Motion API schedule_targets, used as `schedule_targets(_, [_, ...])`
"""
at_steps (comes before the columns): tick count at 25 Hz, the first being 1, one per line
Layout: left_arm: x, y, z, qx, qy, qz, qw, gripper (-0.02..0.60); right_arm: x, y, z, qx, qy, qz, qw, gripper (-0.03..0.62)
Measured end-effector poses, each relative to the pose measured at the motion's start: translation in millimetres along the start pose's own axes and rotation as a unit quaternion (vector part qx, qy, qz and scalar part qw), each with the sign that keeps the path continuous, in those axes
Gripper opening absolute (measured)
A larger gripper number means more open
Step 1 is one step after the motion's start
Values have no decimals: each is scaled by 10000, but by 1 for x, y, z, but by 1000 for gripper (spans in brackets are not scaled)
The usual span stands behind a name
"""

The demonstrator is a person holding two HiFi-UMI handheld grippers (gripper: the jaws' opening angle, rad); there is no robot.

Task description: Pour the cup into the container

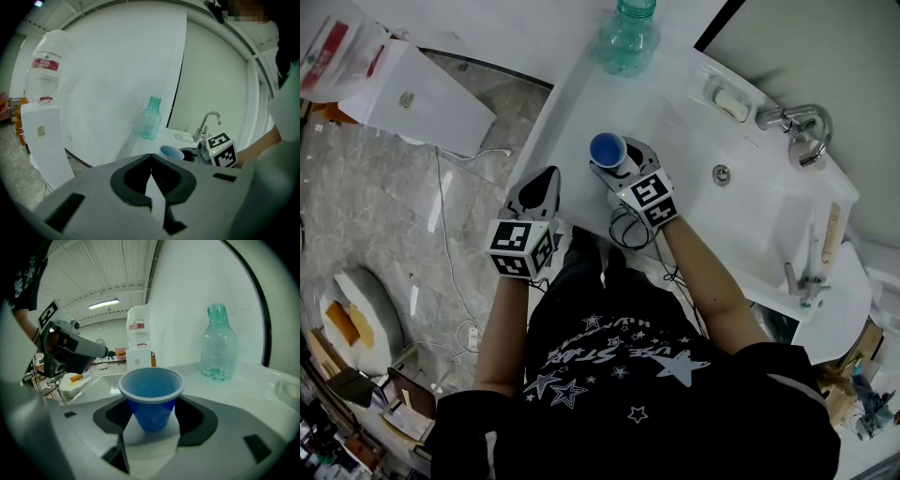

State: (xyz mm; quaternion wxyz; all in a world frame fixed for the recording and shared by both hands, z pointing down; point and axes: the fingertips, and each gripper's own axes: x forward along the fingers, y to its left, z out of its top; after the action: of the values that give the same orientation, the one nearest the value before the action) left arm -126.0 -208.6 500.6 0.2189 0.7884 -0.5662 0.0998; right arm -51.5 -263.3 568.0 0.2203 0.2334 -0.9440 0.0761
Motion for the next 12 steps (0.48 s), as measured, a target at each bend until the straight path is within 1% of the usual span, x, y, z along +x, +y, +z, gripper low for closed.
schedule_targets(3, [-3, -2, 0, 12, -3, 29, 10000, 9, -2, 2, -1, 45, 52, 45, 10000, 277])
schedule_targets(8, [-12, -9, 1, 13, -69, 123, 9999, 9, -10, 4, -7, -23, 108, 65, 9999, 317])
schedule_targets(12, [-24, -18, 3, 19, -177, 220, 9996, 9, -25, 9, -7, -53, 73, 25, 10000, 321])
